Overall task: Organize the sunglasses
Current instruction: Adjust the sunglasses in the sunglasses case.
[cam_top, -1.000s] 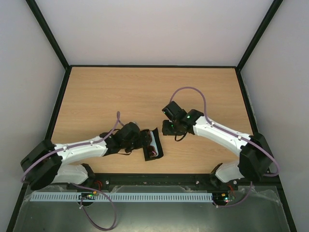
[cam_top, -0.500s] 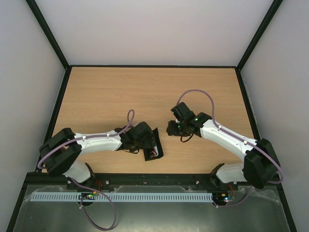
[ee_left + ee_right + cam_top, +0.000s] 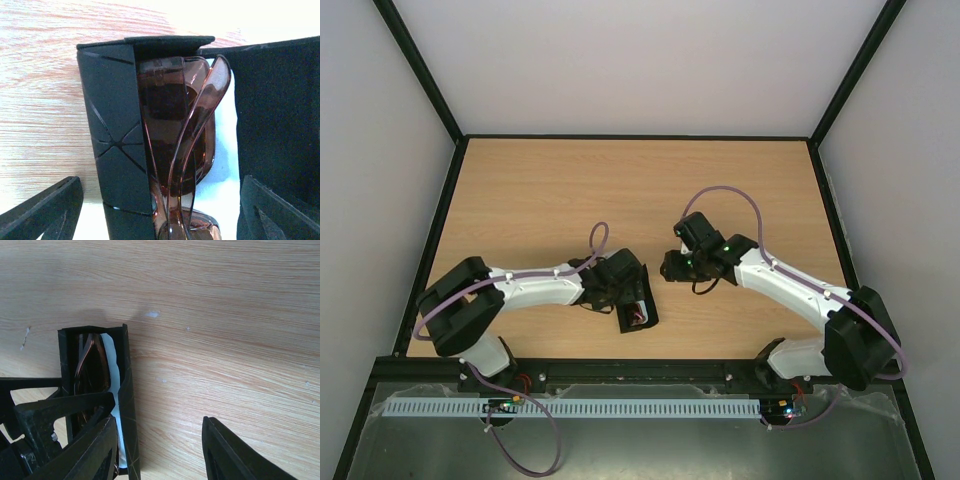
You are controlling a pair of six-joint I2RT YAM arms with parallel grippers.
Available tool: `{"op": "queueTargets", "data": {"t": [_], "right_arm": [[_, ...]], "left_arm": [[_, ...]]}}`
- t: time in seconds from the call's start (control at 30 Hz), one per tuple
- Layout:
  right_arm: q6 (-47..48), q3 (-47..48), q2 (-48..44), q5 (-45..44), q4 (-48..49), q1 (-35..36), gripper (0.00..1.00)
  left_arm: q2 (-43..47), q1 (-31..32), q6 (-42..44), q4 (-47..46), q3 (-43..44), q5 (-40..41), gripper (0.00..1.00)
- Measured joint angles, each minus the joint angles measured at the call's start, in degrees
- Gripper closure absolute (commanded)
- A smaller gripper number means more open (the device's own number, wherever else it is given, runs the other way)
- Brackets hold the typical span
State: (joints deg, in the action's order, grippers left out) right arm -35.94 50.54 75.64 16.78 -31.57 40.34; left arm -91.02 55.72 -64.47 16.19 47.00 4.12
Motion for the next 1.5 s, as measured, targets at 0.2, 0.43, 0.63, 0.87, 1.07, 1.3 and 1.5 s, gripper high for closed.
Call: {"op": "queueTargets", "data": {"t": [0.2,0.43,0.63,0.87,1.07,1.3,1.5], "right_arm": [[0.87,-0.57,0.02,0.98,0.74,-0.26,0.53],[1.07,-0.61,0.02,1.73,1.46,-0.26,0.53],[1.07,-1.09,0.02,2.19,1.90,-0.26,0.53],[1.07,-1.51,0.02,2.56,1.95,-0.26,0.53],[1.07,-1.57,0.02,2.78,1.95,-0.26,0.54],[1.07,-1.57,0.02,3.06,2.08,-0.26,0.54],[1.07,-1.57,0.02,3.65,2.32,-0.26,0.54]], "left_arm": [[-0.15,0.11,-0.26,0.46,-0.02,0.26,0.23],[0.44,0.63,-0.61,-0.04,-1.29,0.90,0.33],[0.57,0.63,-0.68,-0.07,-1.64,1.36,0.41],[0.55,0.63,-0.48,0.17,-1.70,1.57,0.44],[0.50,0.63,-0.44,0.48,-1.70,1.90,0.48],[0.50,0.63,-0.42,1.05,-1.73,2.32,0.52],[0.50,0.63,-0.26,1.31,-1.84,2.60,0.58]]}}
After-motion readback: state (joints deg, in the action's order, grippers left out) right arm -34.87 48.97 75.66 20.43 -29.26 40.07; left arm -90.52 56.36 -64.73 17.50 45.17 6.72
